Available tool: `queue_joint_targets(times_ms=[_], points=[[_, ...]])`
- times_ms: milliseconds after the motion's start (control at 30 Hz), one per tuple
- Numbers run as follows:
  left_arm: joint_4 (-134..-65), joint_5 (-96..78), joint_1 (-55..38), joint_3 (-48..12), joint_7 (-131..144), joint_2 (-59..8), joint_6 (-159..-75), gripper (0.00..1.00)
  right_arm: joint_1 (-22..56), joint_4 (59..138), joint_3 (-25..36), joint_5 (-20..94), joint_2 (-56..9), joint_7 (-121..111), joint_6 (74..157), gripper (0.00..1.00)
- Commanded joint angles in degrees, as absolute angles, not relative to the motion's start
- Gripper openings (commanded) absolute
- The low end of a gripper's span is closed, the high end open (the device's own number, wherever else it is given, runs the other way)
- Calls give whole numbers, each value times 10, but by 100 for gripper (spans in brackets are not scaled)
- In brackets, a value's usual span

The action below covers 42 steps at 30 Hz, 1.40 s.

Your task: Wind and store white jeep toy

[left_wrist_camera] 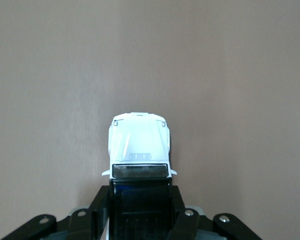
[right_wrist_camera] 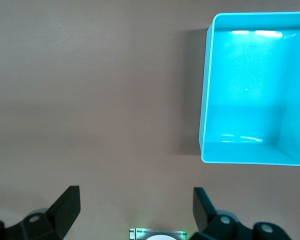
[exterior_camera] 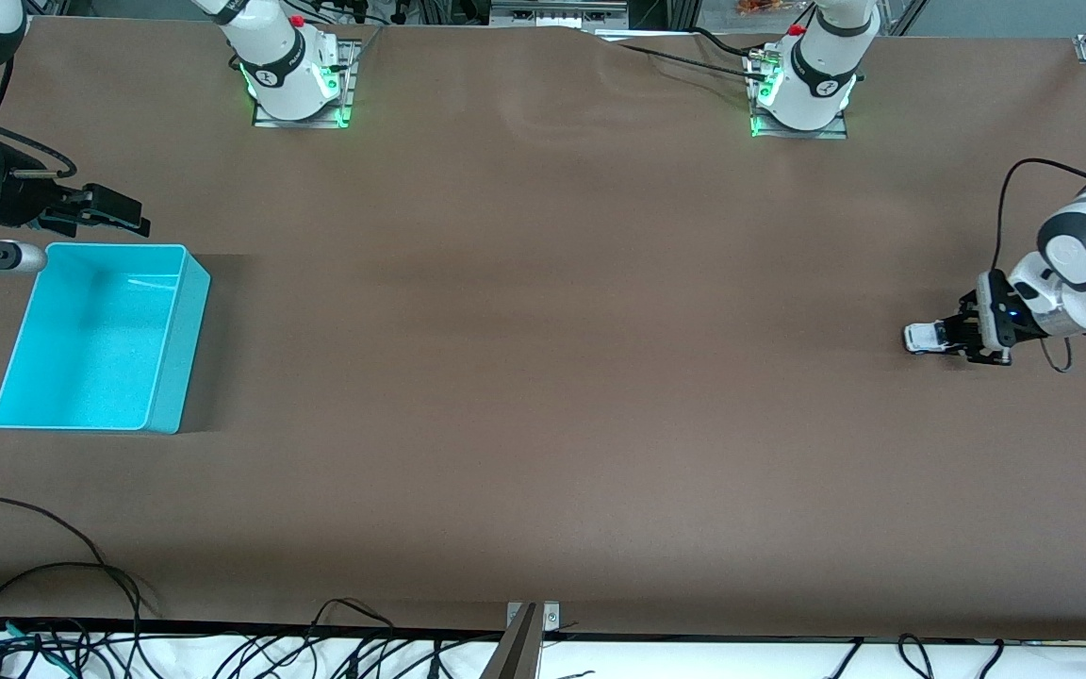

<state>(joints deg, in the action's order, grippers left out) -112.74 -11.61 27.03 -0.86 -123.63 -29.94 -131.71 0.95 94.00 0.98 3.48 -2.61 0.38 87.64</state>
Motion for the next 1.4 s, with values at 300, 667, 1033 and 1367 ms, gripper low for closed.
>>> queue_joint_targets(times_ms=[300,667,1033,1367], points=[[-1022,-45,340,-7,-1287,-410,-1308,0,12,931,11,27,-25,12,871,100],[-1008,-44,352,-7,-1303,-417,-1308,0,12,931,11,27,-25,12,871,100],[-1000,-43,348,-9,-1303,-416,-1300,2,12,931,11,27,-25,12,871,100],[-992,-36,353,-6,-1303,-417,-1300,2,12,931,11,27,-25,12,871,100]])
